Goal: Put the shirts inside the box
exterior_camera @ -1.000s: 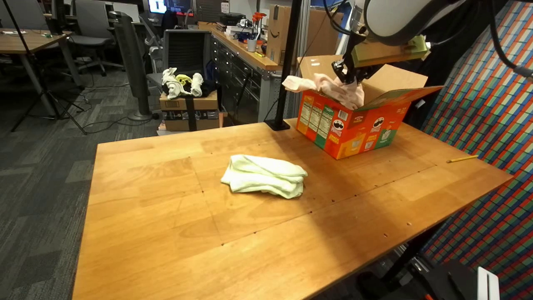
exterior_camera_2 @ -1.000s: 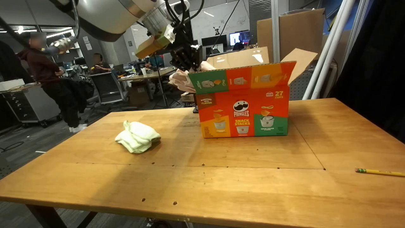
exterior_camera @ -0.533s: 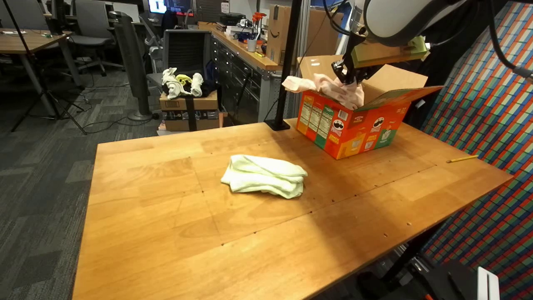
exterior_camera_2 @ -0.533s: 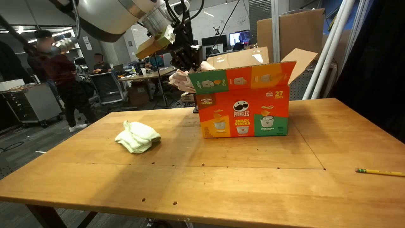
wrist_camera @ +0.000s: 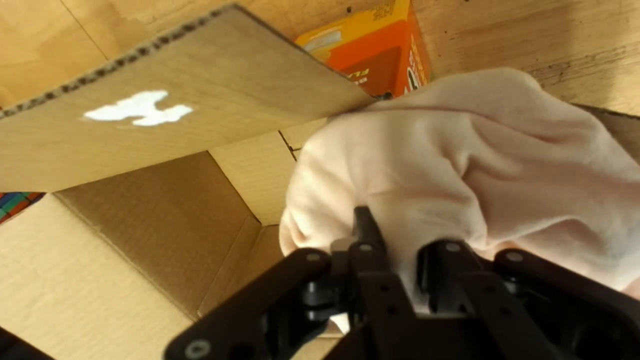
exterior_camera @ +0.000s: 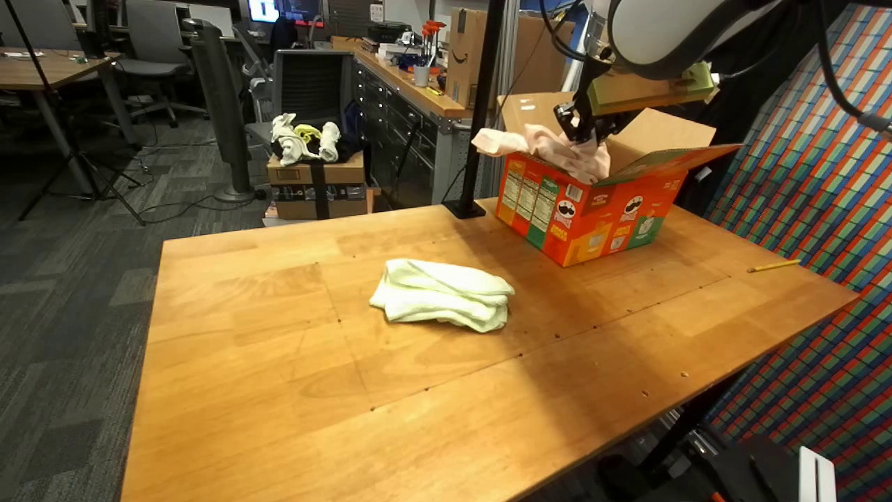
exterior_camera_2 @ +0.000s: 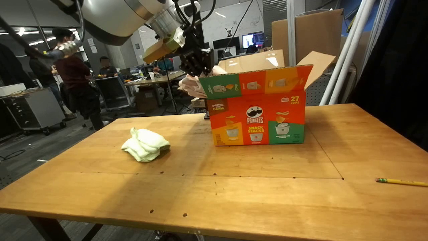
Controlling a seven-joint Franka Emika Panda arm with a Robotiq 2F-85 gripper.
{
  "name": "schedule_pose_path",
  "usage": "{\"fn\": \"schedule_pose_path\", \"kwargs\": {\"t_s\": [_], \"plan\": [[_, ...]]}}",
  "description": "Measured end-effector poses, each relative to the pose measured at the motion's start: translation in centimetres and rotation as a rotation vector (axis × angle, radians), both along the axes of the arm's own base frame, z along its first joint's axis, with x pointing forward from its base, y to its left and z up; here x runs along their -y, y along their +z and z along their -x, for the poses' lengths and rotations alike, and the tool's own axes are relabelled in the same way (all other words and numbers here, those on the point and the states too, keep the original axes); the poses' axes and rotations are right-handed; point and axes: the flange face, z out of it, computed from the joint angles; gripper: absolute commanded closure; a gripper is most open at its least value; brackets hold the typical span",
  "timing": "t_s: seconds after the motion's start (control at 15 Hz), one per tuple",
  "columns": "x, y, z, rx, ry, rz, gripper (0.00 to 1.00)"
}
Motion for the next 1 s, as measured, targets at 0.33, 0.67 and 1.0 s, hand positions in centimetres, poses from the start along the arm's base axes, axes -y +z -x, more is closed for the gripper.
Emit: {"fn": "schedule_pose_path", "kwargs": {"t_s": [0.33, 0.67, 1.0], "plan": [[-1.4, -0.1, 0.0, -0.002, 0.044, 0.027, 0.11], [-2.7, 0.5, -0.2, 0.017, 0.101, 0.075, 0.00], [-4.7, 1.4, -0.3, 0.053, 0.156, 0.094, 0.00]]}}
